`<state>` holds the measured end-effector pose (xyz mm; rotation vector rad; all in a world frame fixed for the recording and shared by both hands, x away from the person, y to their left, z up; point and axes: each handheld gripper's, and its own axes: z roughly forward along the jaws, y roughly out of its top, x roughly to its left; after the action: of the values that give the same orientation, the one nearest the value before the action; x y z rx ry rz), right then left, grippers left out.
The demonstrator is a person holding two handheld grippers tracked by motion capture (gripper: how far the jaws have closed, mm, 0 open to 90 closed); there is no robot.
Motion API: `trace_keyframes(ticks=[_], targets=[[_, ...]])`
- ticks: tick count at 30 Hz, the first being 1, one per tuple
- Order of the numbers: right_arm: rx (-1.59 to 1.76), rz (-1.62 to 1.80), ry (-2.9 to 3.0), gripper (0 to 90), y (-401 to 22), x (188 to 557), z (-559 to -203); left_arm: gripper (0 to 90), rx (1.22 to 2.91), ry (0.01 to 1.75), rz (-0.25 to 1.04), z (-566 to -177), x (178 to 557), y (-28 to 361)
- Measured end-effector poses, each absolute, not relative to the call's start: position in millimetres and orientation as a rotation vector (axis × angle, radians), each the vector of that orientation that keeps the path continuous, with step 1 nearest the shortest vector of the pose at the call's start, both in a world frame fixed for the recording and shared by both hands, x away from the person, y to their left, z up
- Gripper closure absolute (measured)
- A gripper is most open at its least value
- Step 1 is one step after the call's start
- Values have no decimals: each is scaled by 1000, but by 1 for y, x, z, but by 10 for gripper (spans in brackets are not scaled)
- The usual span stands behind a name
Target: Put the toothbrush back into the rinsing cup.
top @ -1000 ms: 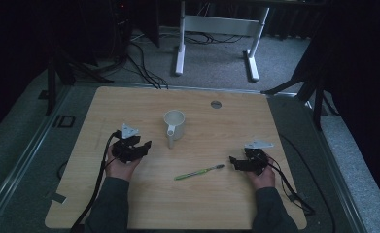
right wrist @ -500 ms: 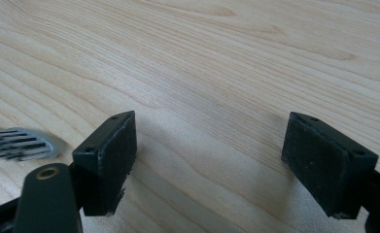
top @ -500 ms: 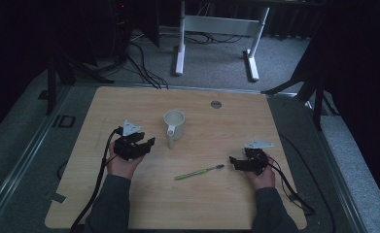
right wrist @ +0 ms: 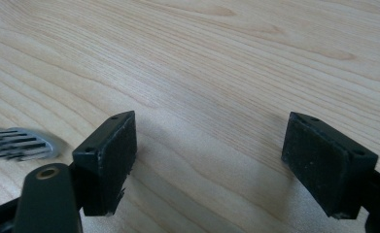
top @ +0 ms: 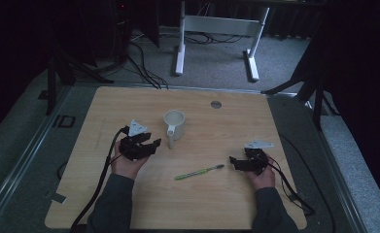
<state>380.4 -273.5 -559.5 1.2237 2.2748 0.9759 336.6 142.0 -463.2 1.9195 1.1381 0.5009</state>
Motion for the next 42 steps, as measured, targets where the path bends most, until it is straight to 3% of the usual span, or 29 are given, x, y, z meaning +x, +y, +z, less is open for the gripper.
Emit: trace_keyframes(ticks=[42], targets=[[1226, 976, 2274, 198, -273, 380, -559, 529, 2108, 858, 469, -428, 347, 99]])
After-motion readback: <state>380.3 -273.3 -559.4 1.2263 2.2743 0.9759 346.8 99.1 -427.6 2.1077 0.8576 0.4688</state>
